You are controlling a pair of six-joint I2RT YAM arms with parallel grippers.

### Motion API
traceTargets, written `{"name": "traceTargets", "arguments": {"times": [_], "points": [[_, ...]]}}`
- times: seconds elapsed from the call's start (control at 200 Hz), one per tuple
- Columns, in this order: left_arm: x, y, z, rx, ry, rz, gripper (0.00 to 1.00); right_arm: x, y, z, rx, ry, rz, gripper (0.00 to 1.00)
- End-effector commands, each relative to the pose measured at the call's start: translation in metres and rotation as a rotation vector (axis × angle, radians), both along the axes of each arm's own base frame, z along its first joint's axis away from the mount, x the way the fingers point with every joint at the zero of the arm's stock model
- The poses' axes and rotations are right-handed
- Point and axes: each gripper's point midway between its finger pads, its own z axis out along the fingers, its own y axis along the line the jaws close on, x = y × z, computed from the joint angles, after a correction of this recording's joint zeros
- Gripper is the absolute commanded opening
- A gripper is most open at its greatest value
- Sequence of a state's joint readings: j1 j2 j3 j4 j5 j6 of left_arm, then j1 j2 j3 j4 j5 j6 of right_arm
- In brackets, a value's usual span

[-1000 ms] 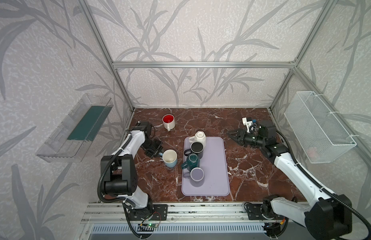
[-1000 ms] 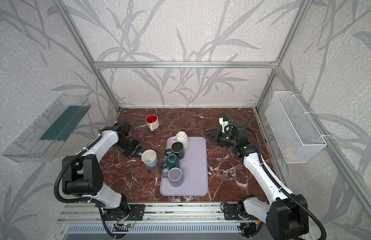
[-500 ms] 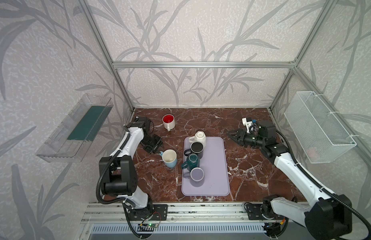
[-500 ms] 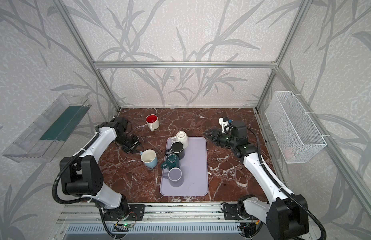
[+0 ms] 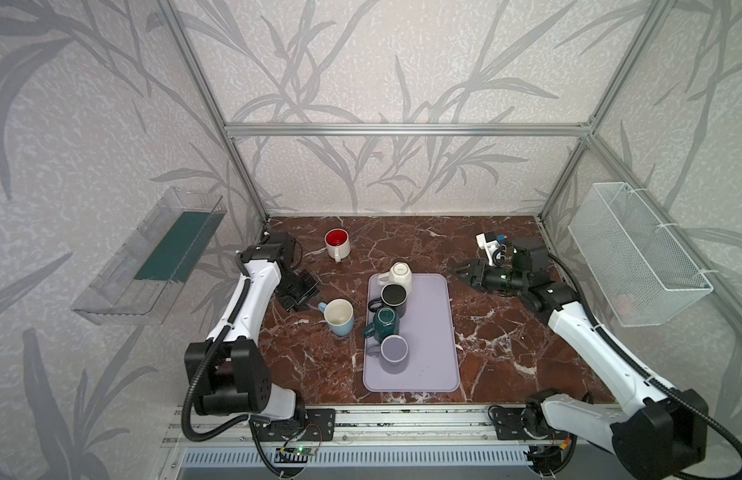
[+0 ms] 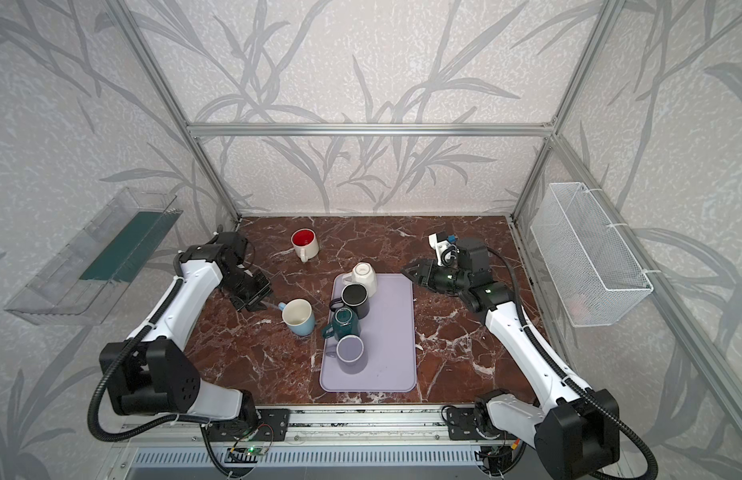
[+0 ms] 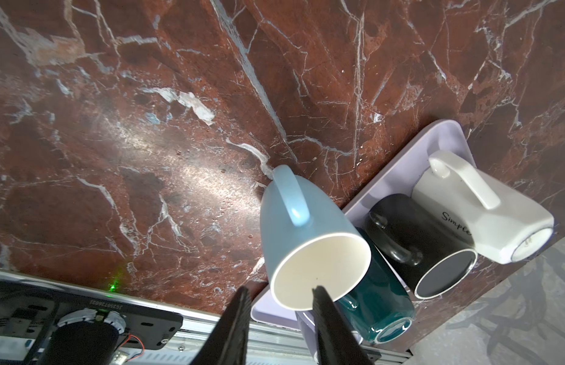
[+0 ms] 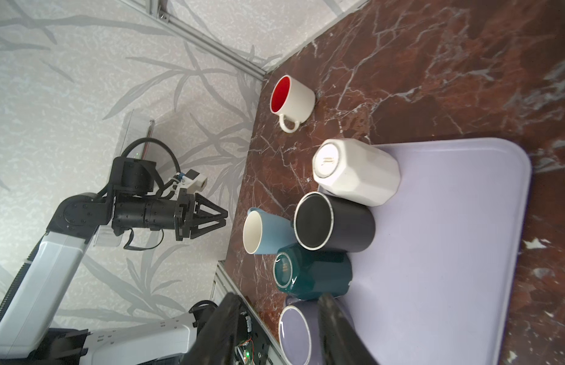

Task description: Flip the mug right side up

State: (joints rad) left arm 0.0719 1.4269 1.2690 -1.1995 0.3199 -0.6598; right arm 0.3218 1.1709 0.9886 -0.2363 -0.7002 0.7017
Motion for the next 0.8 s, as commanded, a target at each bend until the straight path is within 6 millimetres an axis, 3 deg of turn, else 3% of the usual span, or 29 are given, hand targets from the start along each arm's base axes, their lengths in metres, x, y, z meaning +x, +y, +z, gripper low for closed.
{"name": "traceTargets", "arguments": {"times": [0.0,0.255,0.46,0.595,0.74,0.755,0.795], "points": [[-0.03,0.007,0.002,0.069,0.032,-0.062,0.37,-0.014,0.024,0.008,-0.101,-0.094,0.122,0.43],[-0.048,0.006,-0.002,0.11,-0.046,-0.111,0.37,-0.05,0.096,0.003,-0.243,-0.174,0.345,0.39],[-0.054,0.013,-0.01,0.166,-0.129,-0.088,0.36,-0.086,0.152,-0.016,-0.282,-0.184,0.504,0.32],[-0.045,0.014,-0.018,0.172,-0.2,-0.048,0.37,-0.11,0.18,-0.037,-0.311,-0.175,0.595,0.29],[-0.023,0.02,-0.024,0.193,-0.303,-0.005,0.37,-0.126,0.199,-0.061,-0.36,-0.187,0.654,0.26],[-0.021,0.021,-0.023,0.199,-0.31,-0.002,0.37,-0.137,0.204,-0.063,-0.365,-0.194,0.679,0.26],[-0.014,0.024,-0.023,0.216,-0.322,0.006,0.37,-0.142,0.208,-0.07,-0.373,-0.201,0.692,0.25]]}}
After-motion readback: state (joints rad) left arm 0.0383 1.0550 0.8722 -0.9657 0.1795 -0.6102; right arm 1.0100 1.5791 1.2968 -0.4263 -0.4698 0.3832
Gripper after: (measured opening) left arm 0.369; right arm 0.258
